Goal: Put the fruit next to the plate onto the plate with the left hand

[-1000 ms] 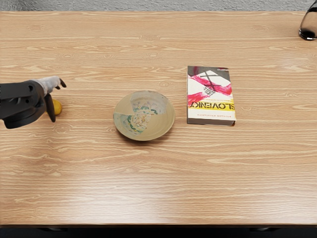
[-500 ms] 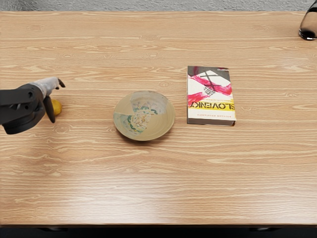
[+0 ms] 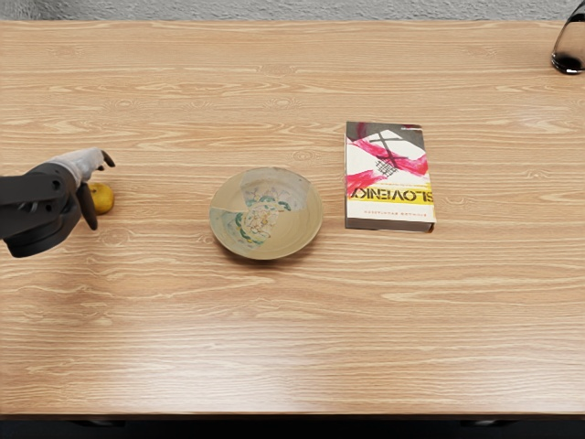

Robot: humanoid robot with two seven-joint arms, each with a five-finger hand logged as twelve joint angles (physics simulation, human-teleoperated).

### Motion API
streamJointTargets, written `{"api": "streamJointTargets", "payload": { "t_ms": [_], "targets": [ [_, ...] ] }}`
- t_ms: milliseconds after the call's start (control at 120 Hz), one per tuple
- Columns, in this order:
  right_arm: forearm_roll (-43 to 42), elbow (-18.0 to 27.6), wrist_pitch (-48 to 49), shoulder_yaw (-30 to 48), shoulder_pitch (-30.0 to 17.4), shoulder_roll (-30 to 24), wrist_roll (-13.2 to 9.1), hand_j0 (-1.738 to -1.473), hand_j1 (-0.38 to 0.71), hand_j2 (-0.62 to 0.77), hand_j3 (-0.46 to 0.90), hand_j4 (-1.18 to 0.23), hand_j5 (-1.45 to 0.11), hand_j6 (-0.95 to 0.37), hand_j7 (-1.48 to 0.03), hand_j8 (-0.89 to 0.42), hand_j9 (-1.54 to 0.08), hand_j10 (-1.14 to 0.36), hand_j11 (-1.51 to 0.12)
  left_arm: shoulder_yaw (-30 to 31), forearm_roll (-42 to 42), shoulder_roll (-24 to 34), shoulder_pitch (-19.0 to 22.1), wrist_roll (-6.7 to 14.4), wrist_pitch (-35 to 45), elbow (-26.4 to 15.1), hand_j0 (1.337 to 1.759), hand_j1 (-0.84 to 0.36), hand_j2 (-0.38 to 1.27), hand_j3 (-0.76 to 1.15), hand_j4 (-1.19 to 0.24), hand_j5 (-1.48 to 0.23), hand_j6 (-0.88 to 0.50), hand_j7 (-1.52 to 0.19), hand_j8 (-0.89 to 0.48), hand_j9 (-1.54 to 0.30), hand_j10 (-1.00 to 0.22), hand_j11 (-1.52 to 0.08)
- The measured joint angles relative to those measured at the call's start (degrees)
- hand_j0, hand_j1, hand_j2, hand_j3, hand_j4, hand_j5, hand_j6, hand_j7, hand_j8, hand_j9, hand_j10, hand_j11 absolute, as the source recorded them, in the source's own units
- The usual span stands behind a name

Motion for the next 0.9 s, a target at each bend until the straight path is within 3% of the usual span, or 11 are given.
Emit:
{"api": "streamJointTargets", "payload": {
  "t_ms": [900],
  "targets": [
    [0.0, 0.02, 0.02, 0.0, 0.0, 0.0, 0.0, -1.658, -0.35, 0.0, 0.0, 0.0, 0.0, 0.0, 0.0, 0.0, 0.0, 0.0, 0.0, -0.45, 0.22, -2.04, 1.12, -0.23, 0.08, 3.15, 1.658, -0.03, 0.07, 0.0, -0.32, -0.41, -0.32, -0.41, -0.32, -0.41, -0.32, -0.41]
  ]
}}
